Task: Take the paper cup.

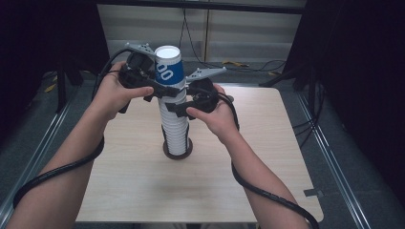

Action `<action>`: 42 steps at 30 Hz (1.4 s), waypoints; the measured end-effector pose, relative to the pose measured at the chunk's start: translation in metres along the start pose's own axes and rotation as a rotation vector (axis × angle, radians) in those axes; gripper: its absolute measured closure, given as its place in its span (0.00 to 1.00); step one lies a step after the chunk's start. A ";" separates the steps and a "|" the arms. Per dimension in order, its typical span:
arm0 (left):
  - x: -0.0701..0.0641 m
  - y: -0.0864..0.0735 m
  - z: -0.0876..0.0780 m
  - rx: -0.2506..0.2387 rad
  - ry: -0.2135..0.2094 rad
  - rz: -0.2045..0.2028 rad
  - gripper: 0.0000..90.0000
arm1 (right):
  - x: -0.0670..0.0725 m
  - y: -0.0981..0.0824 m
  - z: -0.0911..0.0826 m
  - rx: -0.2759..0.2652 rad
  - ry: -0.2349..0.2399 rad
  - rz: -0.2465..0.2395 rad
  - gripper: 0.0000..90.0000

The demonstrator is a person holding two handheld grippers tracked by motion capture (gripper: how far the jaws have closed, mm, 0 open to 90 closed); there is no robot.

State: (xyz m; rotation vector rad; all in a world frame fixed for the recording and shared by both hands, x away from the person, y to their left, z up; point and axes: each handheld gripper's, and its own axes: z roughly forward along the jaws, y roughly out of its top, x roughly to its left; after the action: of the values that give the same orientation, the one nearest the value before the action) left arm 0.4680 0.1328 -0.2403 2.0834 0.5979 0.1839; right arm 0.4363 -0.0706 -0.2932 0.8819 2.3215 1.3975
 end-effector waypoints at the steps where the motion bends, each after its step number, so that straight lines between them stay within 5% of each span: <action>1: 0.000 0.000 0.000 -0.007 -0.003 -0.009 0.19 | 0.000 -0.001 0.000 -0.004 0.002 0.002 0.18; 42: -0.001 0.023 -0.025 -0.043 0.016 -0.011 0.25 | -0.002 -0.003 -0.001 -0.010 0.007 0.006 0.19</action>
State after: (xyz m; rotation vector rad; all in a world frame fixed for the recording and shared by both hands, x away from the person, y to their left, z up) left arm 0.4664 0.1404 -0.2070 2.0388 0.6105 0.2055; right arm 0.4366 -0.0734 -0.2956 0.8840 2.3172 1.4153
